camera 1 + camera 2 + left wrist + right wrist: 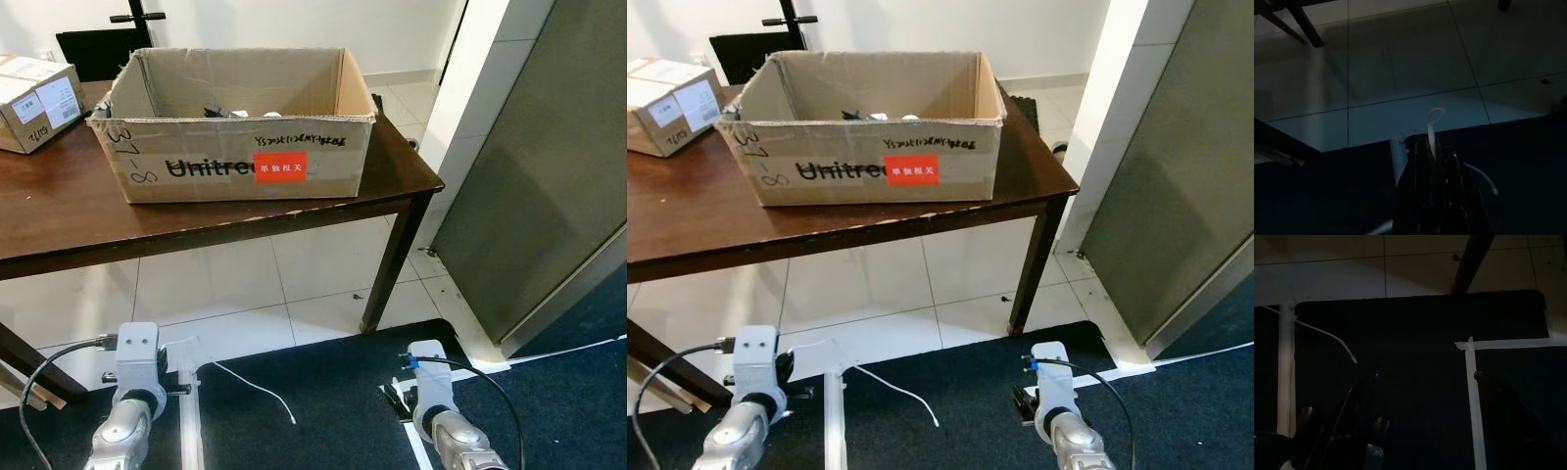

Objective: Picking trash to rubbish bin

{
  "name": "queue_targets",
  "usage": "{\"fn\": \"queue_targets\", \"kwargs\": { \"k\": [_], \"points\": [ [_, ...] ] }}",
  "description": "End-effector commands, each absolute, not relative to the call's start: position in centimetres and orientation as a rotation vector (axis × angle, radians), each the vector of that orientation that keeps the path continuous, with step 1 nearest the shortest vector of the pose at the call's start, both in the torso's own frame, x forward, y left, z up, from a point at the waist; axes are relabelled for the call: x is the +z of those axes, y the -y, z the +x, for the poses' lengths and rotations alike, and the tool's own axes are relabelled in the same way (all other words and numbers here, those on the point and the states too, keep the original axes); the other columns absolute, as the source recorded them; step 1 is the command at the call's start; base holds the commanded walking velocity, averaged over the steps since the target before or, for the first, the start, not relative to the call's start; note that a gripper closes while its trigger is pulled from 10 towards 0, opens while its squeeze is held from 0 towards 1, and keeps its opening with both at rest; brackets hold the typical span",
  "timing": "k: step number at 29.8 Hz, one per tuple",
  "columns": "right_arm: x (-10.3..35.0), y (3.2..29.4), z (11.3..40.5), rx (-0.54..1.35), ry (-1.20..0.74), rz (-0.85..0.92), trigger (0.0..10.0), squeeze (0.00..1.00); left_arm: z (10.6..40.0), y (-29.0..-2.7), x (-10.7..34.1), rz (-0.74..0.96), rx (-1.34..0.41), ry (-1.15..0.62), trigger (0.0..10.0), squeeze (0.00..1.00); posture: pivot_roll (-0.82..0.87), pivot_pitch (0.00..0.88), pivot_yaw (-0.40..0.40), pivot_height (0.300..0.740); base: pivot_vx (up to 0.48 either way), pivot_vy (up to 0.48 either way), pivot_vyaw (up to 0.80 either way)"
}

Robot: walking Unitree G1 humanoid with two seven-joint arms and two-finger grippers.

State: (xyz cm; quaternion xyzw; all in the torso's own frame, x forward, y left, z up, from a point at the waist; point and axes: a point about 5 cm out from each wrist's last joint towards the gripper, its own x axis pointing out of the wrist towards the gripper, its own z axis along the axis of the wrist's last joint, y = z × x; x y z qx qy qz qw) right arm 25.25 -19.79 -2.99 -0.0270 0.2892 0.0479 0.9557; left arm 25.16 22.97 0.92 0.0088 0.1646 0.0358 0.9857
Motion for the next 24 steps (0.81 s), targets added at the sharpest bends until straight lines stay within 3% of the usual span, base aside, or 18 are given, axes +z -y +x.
{"fn": "queue_targets", "kwargs": {
  "k": [1, 6, 12, 24],
  "points": [
    [-3.27, 19.69, 24.93, 0.098, -0.598, -0.049, 10.0, 0.0, 24.52, -23.38, 0.41, 0.017, 0.087, -0.355, 10.0, 0.0, 0.01, 0.093, 0.005, 0.74, 0.0, 0.0, 0.0],
    [-3.21, 19.59, 25.03, 0.099, -0.595, -0.048, 10.0, 0.0, 24.59, -23.34, 0.53, 0.026, 0.074, -0.351, 10.0, 0.0, 0.0, 0.095, 0.005, 0.74, 0.0, 0.0, 0.0],
    [-3.13, 19.57, 25.13, 0.099, -0.592, -0.047, 10.0, 0.0, 24.73, -23.17, 0.64, 0.028, 0.06, -0.345, 10.0, 0.0, 0.0, 0.098, 0.005, 0.74, 0.0, -0.401, 0.0],
    [-3.06, 19.59, 25.19, 0.102, -0.589, -0.048, 10.0, 0.0, 24.85, -23.34, 0.75, -0.013, 0.092, -0.333, 10.0, 0.0, 0.0, 0.101, 0.002, 0.74, 0.0, 0.0, 0.0]
  ]
}}
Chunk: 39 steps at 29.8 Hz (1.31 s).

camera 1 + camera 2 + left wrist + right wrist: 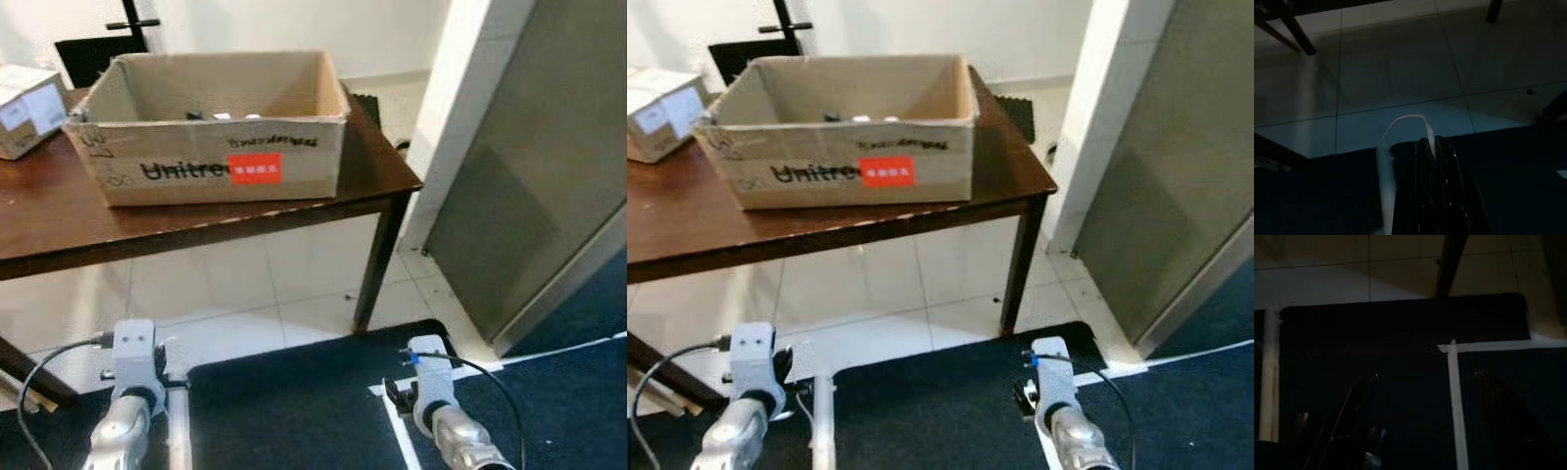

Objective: Picking trash to rubbish bin

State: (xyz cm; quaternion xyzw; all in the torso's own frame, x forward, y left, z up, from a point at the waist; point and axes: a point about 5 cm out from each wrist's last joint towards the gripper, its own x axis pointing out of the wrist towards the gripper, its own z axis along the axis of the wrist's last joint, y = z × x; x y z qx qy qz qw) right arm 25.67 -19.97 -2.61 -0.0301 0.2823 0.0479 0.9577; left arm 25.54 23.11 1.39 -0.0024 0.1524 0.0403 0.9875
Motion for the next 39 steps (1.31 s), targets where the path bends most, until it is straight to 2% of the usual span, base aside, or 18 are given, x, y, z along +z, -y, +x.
{"fn": "queue_targets", "kwargs": {
  "k": [1, 7, 14, 39],
  "points": [
    [-3.04, 19.57, 25.22, 0.103, -0.588, -0.048, 10.0, 0.0, 24.84, -23.33, 0.77, -0.02, 0.092, -0.331, 10.0, 0.0, 0.0, 0.101, 0.002, 0.74, 0.0, 0.0, 0.0],
    [-2.99, 19.56, 25.29, 0.103, -0.586, -0.047, 10.0, 0.0, 24.78, -23.28, 0.77, -0.041, 0.091, -0.328, 10.0, 0.0, 0.0, 0.101, 0.002, 0.74, 0.0, 0.0, 0.0],
    [-2.93, 19.48, 25.4, 0.105, -0.584, -0.046, 10.0, 0.0, 24.88, -23.25, 0.93, -0.048, 0.088, -0.32, 10.0, 0.0, 0.01, 0.103, 0.0, 0.74, 0.0, 0.48, 0.0],
    [-2.97, 19.38, 25.39, 0.103, -0.585, -0.043, 10.0, 0.0, 25.07, -22.91, 1.35, 0.024, 0.065, -0.306, 10.0, 0.0, 0.01, 0.112, 0.004, 0.74, 0.0, 0.0, 0.0]
  ]
}}
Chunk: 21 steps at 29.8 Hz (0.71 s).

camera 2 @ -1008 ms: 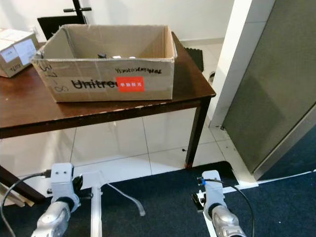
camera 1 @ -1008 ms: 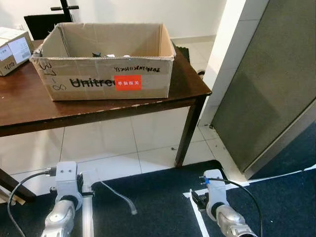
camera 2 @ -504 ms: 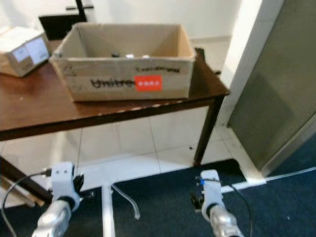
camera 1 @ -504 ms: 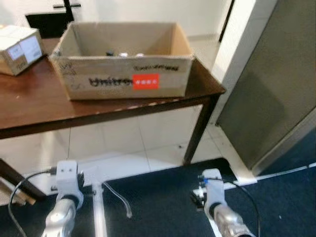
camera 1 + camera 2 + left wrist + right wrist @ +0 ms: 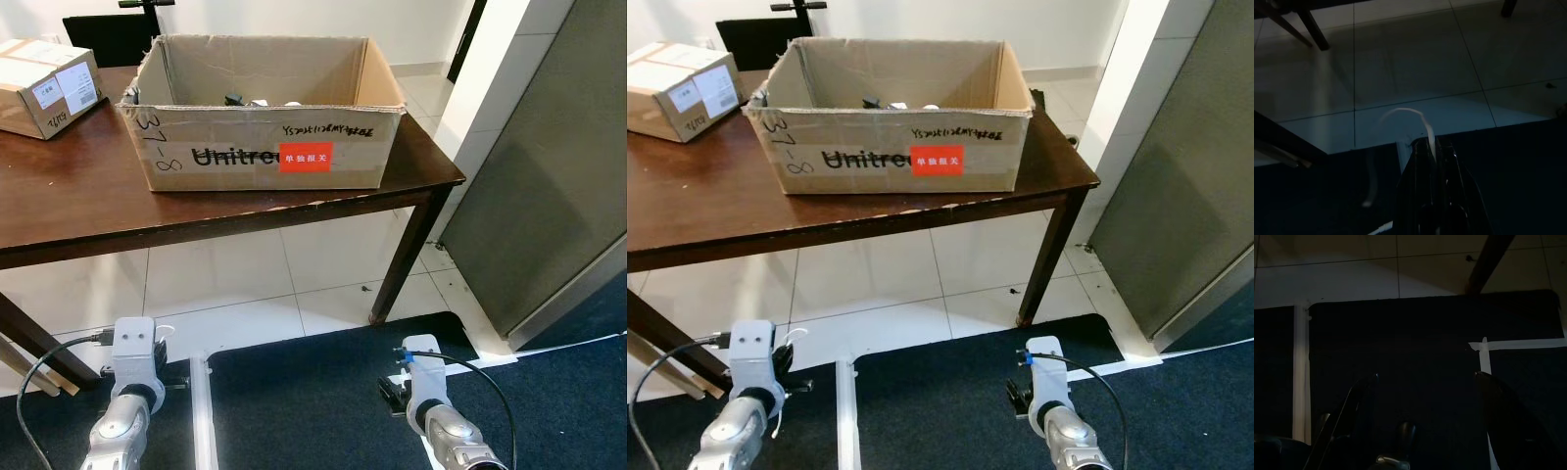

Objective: Picking trash to rubbish bin

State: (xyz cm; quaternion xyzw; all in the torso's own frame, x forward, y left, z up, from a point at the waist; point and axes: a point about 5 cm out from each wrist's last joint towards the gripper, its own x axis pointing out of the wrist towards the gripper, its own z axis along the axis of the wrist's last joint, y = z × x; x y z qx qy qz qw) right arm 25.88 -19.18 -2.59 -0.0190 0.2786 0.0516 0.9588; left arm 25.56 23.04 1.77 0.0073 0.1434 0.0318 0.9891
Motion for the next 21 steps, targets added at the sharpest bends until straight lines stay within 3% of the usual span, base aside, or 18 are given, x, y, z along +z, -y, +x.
{"fn": "queue_targets", "kwargs": {
  "k": [1, 21],
  "points": [
    [-2.97, 19.37, 25.4, 0.104, -0.585, -0.045, 10.0, 0.0, 25.07, -22.9, 1.34, 0.025, 0.065, -0.307, 10.0, 0.0, 0.01, 0.112, 0.004, 0.74, 0.0, 0.0, 0.0],
    [-2.91, 19.3, 25.48, 0.115, -0.583, -0.053, 10.0, 0.0, 25.03, -23.11, 1.41, 0.039, 0.063, -0.302, 10.0, 0.0, 0.01, 0.101, 0.004, 0.74, 0.339, 0.0, 0.0]
  ]
}}
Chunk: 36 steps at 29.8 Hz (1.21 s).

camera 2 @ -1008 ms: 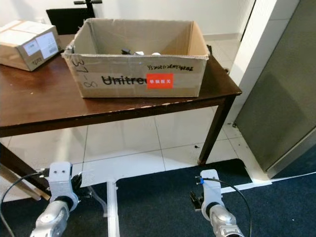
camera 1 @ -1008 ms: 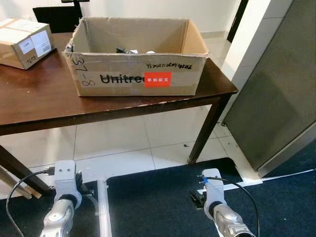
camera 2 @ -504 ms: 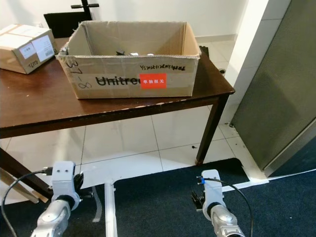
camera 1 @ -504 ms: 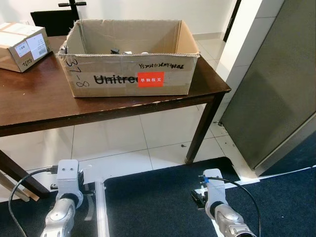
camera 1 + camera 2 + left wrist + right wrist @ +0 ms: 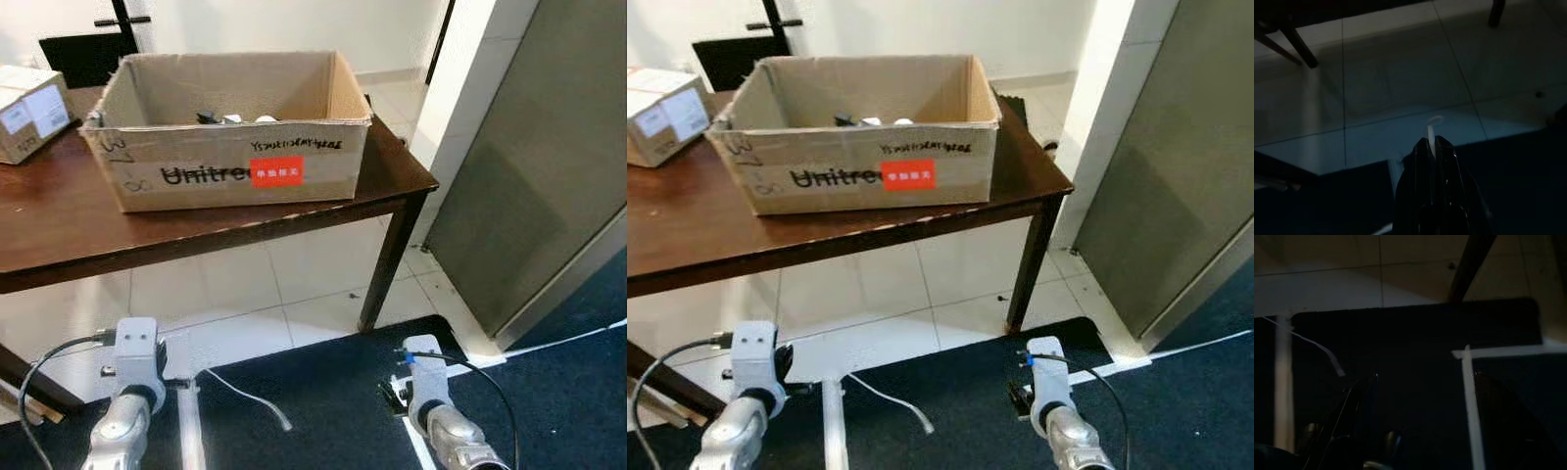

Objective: Picking trash to rubbish bin

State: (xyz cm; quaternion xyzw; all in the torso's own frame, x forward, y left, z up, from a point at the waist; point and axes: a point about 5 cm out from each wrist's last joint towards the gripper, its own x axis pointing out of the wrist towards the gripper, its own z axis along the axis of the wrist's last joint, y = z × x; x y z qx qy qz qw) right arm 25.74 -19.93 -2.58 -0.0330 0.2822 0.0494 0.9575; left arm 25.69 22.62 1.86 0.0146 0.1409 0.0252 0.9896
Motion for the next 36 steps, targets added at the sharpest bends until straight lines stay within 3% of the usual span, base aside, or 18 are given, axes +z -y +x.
{"fn": "queue_targets", "kwargs": {
  "k": [1, 10, 22, 24, 27, 28, 29, 31, 36],
  "points": [
    [-2.9, 19.3, 25.5, 0.115, -0.583, -0.053, 10.0, 0.0, 25.0, -23.1, 1.4, 0.039, 0.063, -0.302, 10.0, 0.0, 0.01, 0.101, 0.004, 0.74, 0.375, 0.0, 0.0],
    [-2.9, 19.3, 25.4, 0.119, -0.583, -0.058, 10.0, 0.0, 25.0, -23.0, 1.4, 0.035, 0.057, -0.301, 10.0, 0.0, 0.01, 0.096, 0.004, 0.74, 0.355, 0.0, 0.0],
    [-2.8, 19.3, 25.6, 0.127, -0.577, -0.063, 10.0, 0.0, 24.7, -22.4, 1.4, 0.079, -0.004, -0.296, 10.0, 0.0, 0.01, 0.091, 0.003, 0.74, 0.0, 0.0, 0.0],
    [-2.7, 19.3, 25.7, 0.127, -0.575, -0.066, 10.0, 0.0, 24.6, -21.9, 1.6, 0.163, -0.105, -0.297, 10.0, 0.0, 0.01, 0.095, -0.001, 0.74, 0.0, 0.0, 0.0],
    [-2.5, 19.4, 25.9, 0.165, -0.568, -0.07, 10.0, 0.0, 23.3, -19.4, 2.9, 0.274, -0.567, -0.278, 10.0, 0.0, 0.02, 0.097, -0.008, 0.74, 0.0, 0.0, 0.0],
    [-2.2, 19.3, 26.1, 0.216, -0.561, -0.072, 10.0, 0.0, 21.9, -18.5, 3.6, 0.352, -0.81, -0.308, 10.0, 0.0, 0.02, 0.098, -0.01, 0.74, 0.0, 0.0, 0.0],
    [-2.2, 19.3, 26.1, 0.216, -0.561, -0.072, 10.0, 0.0, 21.9, -18.5, 3.6, 0.352, -0.81, -0.308, 10.0, 0.0, 0.02, 0.098, -0.01, 0.74, 0.0, 0.0, 0.0],
    [-1.6, 18.8, 26.5, 0.31, -0.549, -0.052, 10.0, 0.0, 20.8, -18.5, 4.5, 0.436, -0.997, -0.352, 10.0, 0.0, 0.02, 0.098, -0.011, 0.74, 0.0, 0.0, 0.0],
    [2.0, 16.9, 27.8, 0.7, -0.444, -0.02, 10.0, 0.0, 20.9, -18.5, 9.5, 0.444, -1.201, -0.352, 10.0, 0.0, 0.02, 0.101, -0.011, 0.74, 0.0, 0.0, 0.0]
  ]
}}
